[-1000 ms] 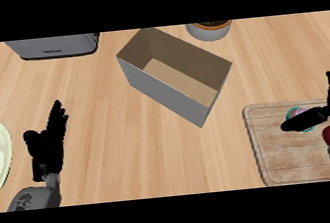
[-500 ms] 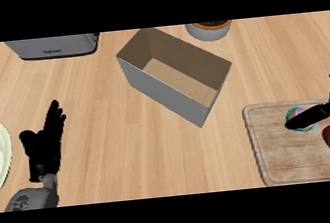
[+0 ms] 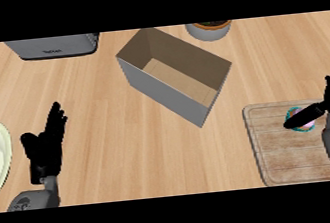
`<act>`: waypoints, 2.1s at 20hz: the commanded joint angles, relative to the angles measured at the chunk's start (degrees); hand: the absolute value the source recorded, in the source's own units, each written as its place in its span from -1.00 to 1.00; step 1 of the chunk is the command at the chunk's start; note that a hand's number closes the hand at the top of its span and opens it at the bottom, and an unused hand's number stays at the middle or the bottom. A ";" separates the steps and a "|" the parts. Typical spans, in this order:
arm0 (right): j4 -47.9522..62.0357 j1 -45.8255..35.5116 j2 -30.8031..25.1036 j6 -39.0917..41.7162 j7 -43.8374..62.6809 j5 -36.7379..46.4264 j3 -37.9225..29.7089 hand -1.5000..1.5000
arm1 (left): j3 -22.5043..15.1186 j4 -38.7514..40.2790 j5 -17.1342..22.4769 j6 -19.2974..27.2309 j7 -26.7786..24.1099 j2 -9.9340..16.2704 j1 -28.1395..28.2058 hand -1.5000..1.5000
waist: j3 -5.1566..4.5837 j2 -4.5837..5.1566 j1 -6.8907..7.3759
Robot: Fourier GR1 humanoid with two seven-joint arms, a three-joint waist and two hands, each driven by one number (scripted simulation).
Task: Pick the cupcake from the cutting board and place it in the cardboard box
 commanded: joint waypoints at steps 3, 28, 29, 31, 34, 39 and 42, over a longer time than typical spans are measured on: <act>4.94 -2.55 2.39 0.50 4.77 2.45 0.42 -1.00 | 2.76 3.19 0.26 -3.01 -0.26 1.15 -2.86 0.00 | 0.00 0.08 -0.01; 7.64 -5.36 17.01 -8.17 -5.73 16.26 19.83 1.00 | 2.60 0.74 -4.85 -3.39 0.81 -4.26 -2.48 0.00 | -0.17 -0.01 3.42; 8.75 -7.46 17.14 -7.23 -6.10 15.09 23.91 1.00 | 1.56 0.74 -5.20 -4.04 2.06 -4.29 -4.10 0.00 | -0.09 0.34 5.27; 9.72 -10.24 17.32 -6.18 -6.53 13.12 30.41 1.00 | 0.48 0.72 -5.15 -5.60 1.64 -4.32 -4.95 0.00 | -0.09 0.98 10.19; 10.55 -12.99 17.46 -8.51 -0.98 10.80 39.68 1.00 | -0.58 1.32 -5.72 -5.81 2.19 -4.90 -6.03 0.00 | -0.01 1.00 10.75; 8.55 -19.94 17.54 -12.24 8.83 8.01 51.68 1.00 | -0.86 2.15 -6.43 -4.74 2.13 -5.85 -6.87 0.00 | -0.08 0.48 9.44; 6.07 -24.94 17.57 -12.84 13.44 6.55 55.85 1.00 | -0.43 2.81 -6.14 -4.77 2.41 -5.79 -6.46 0.00 | -0.15 0.04 8.57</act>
